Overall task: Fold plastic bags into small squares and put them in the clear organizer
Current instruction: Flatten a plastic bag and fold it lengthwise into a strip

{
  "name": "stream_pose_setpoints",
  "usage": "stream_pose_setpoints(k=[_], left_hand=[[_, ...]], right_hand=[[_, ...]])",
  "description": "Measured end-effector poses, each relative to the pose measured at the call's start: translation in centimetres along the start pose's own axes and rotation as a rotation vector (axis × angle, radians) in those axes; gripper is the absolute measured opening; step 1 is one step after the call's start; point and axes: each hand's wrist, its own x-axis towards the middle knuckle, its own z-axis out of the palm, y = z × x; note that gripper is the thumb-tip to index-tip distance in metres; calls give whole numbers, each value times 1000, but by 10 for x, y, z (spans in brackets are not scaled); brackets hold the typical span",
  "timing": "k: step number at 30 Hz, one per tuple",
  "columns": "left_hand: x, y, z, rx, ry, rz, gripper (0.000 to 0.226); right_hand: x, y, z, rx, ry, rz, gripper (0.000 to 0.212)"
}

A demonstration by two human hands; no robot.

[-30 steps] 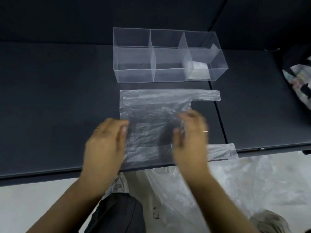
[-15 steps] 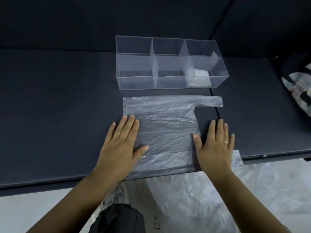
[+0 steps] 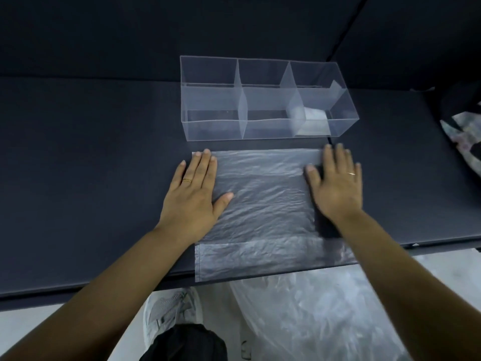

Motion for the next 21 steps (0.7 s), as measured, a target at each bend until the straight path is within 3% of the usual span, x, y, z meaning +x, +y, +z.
stream_pose_setpoints(k=[2,4,6,8,11,13,16,19,21], left_hand=[[-7,0,-6,-41,6,54,79],[-26,3,-11,-141,70,225,77],[-56,5,-8,-166,47,416,81],[-83,6,-2,-65,-27,522,86],[-105,9,8,41,82,608,48],[-113,12,9,-82,220,597,44],[-118,16,1,-209,356,576,48],[-114,12,-15,-376,325,490,49],[-110,7,-33,-577,216,335,43]], right_hand=[[3,23,-7,-6,15,98,66],[-4,27,-17,10,76,82,66],[-26,13,-27,145,122,-77,67],[-69,-14,-30,316,31,-300,72],[-142,-54,-20,376,-228,-600,87],[-172,-69,-7,339,-235,-716,91],[-184,-77,1,422,-127,-673,68],[-177,-67,-6,514,11,-549,43],[-165,-49,-20,468,44,-494,22]])
